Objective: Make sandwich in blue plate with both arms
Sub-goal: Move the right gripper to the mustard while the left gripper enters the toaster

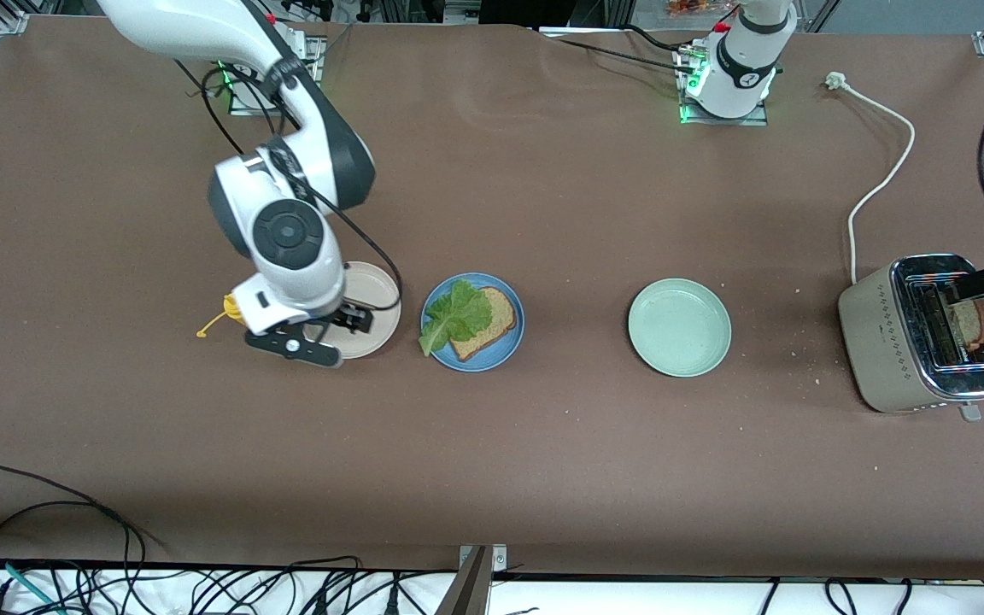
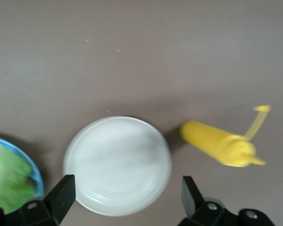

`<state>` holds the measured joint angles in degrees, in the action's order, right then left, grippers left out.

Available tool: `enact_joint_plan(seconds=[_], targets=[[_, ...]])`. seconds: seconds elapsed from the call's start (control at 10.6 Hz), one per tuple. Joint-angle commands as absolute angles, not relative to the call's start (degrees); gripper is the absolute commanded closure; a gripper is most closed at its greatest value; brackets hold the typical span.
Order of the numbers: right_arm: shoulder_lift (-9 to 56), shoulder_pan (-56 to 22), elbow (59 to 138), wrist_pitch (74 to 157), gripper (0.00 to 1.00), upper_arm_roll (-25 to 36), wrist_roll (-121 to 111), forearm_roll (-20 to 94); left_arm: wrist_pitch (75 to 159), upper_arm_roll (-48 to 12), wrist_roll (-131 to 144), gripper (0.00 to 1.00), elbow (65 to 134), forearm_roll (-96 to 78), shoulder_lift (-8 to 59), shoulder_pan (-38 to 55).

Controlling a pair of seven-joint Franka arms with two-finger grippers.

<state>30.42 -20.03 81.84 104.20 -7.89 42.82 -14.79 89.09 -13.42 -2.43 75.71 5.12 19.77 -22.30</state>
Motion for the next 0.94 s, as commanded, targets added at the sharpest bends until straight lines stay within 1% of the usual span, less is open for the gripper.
enact_joint_plan(seconds=[0.0, 0.28, 0.38, 0.56, 0.66, 0.75, 0.85], targets=[[21.4, -20.1, 84.9, 92.8, 0.0, -4.5, 27.8, -15.0, 89.0, -14.0, -8.0, 0.0, 74.0, 12.6, 23.4, -25.0], [15.6, -19.8, 90.7, 91.5, 0.0, 0.7, 13.0, -14.4, 91.8, -14.0, -8.0, 0.0, 74.1, 13.0, 27.1, -28.0], [14.7, -19.8, 91.7, 91.6, 0.0, 4.0, 6.5, -11.6, 92.0, -14.0, -8.0, 0.02, 74.2, 13.3, 28.3, -28.2], [15.2, -19.8, 92.3, 91.8, 0.0, 13.3, -7.0, -1.1, 92.0, -14.0, -8.0, 0.03, 74.5, 14.4, 30.5, -29.2], [15.5, -19.2, 93.2, 92.3, 0.0, 16.8, -12.9, 2.2, 92.0, -14.0, -8.0, 0.03, 74.4, 15.1, 31.5, -29.5], [15.8, -17.7, 94.2, 92.4, 0.03, 18.3, -18.5, 4.3, 92.0, -14.0, -7.9, 0.03, 74.5, 15.1, 32.2, -29.5], [16.0, -14.7, 96.0, 93.1, 0.06, 18.5, -24.2, 6.7, 92.0, -14.0, -7.8, 0.03, 74.6, 15.2, 33.0, -29.5]])
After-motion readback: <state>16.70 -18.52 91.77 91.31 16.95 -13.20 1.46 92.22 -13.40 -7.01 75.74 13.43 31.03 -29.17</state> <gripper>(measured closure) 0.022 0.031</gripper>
